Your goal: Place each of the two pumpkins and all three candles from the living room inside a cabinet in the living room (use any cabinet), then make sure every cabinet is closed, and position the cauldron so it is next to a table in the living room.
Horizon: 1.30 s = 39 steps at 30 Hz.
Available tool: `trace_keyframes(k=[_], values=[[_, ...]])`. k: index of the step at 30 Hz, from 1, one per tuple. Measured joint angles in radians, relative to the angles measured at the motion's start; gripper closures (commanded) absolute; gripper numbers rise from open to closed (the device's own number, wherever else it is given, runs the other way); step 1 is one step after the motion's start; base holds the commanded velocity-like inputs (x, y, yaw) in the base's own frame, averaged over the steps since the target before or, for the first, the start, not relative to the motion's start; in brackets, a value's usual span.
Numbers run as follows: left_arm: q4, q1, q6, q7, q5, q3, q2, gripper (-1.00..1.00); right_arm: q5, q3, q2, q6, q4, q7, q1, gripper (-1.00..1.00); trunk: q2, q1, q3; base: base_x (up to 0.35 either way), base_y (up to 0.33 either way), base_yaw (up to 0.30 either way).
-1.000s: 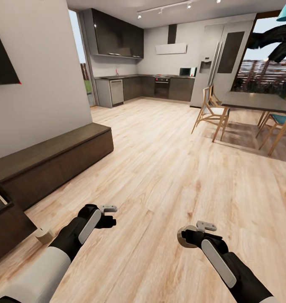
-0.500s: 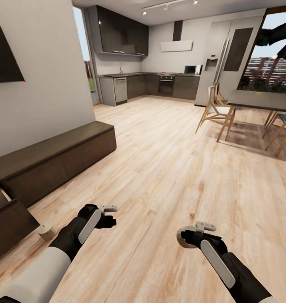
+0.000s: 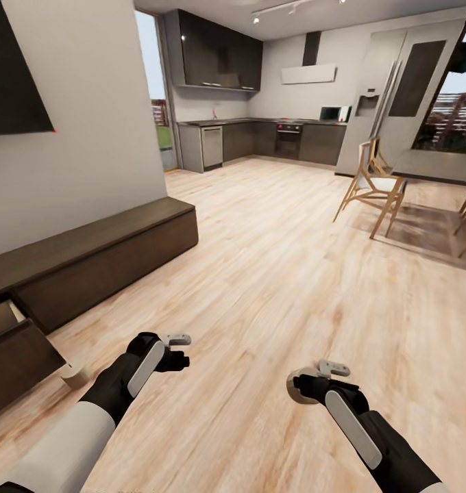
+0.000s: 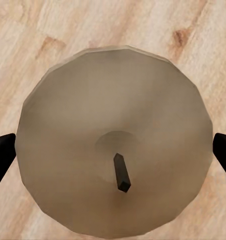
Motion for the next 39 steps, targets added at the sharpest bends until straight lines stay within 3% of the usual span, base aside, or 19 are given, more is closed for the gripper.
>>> trace_keyframes(k=[29, 39], values=[[-0.003, 0.0, 0.002, -0.003, 0.0, 0.0, 0.001, -1.0, 0.0, 0.006, 0.001, -0.001, 0.0, -0.001, 0.0, 1.0, 0.0, 0.0, 0.0, 0.006, -0.008, 0.291], [-0.001, -0.001, 0.002, -0.003, 0.001, 0.001, 0.004, -1.0, 0.042, 0.007, 0.003, -0.001, 0.0, -0.001, 0.0, 1.0, 0.0, 0.0, 0.0, 0.0, 0.0, 0.292]])
